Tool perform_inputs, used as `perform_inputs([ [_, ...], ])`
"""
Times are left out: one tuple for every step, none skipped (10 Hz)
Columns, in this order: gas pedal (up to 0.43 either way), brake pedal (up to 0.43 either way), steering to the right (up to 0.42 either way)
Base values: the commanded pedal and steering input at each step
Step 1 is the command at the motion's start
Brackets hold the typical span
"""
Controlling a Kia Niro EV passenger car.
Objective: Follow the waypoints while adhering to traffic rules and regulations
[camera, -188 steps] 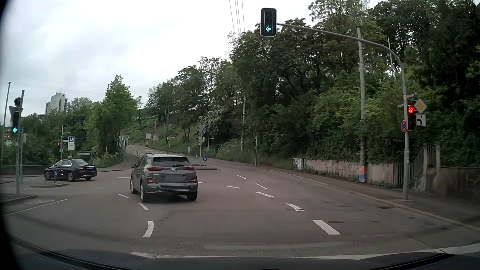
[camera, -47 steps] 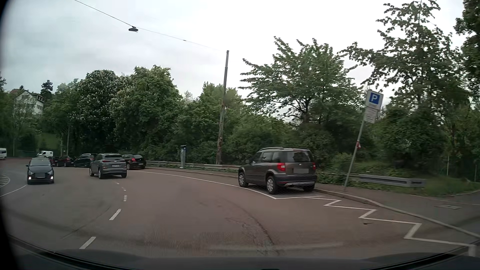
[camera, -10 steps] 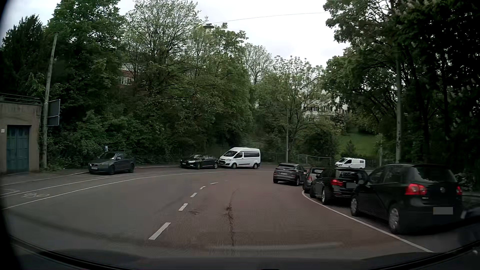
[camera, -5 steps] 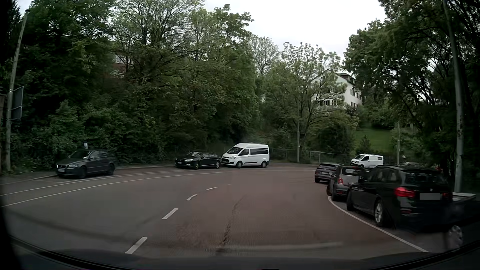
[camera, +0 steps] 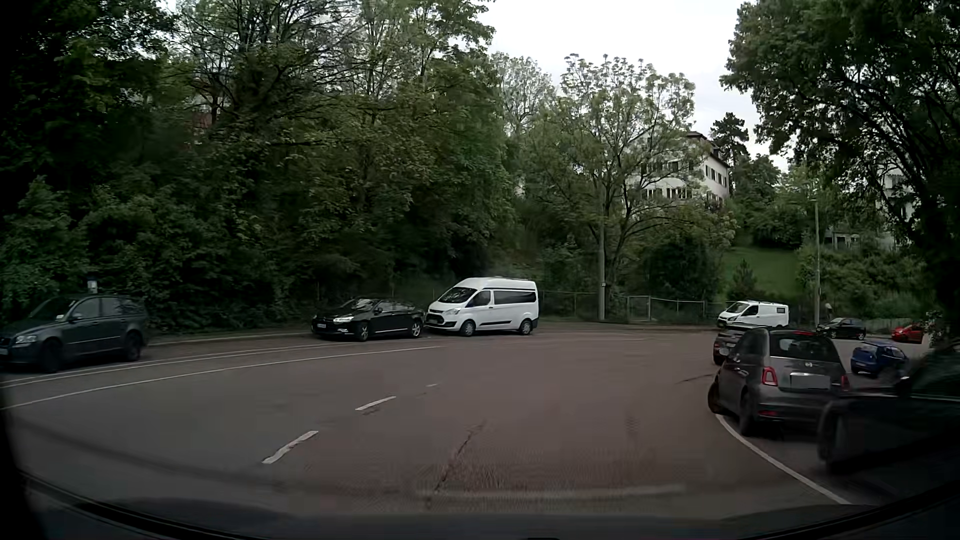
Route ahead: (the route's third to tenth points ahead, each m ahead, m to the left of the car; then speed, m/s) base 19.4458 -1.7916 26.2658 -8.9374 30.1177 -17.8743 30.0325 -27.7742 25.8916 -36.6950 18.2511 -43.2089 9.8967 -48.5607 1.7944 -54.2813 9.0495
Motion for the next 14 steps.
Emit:
perform_inputs([
  [0.000,0.073,0.067],
  [0.000,0.073,0.085],
  [0.000,0.067,0.099],
  [0.000,0.055,0.110],
  [0.000,0.049,0.120],
  [0.000,0.037,0.123],
  [0.000,0.018,0.126],
  [0.000,0.012,0.129],
  [0.000,0.012,0.133],
  [0.000,0.012,0.139],
  [0.000,0.000,0.146],
  [0.000,0.000,0.161],
  [0.000,0.000,0.171],
  [0.000,0.000,0.178],
])
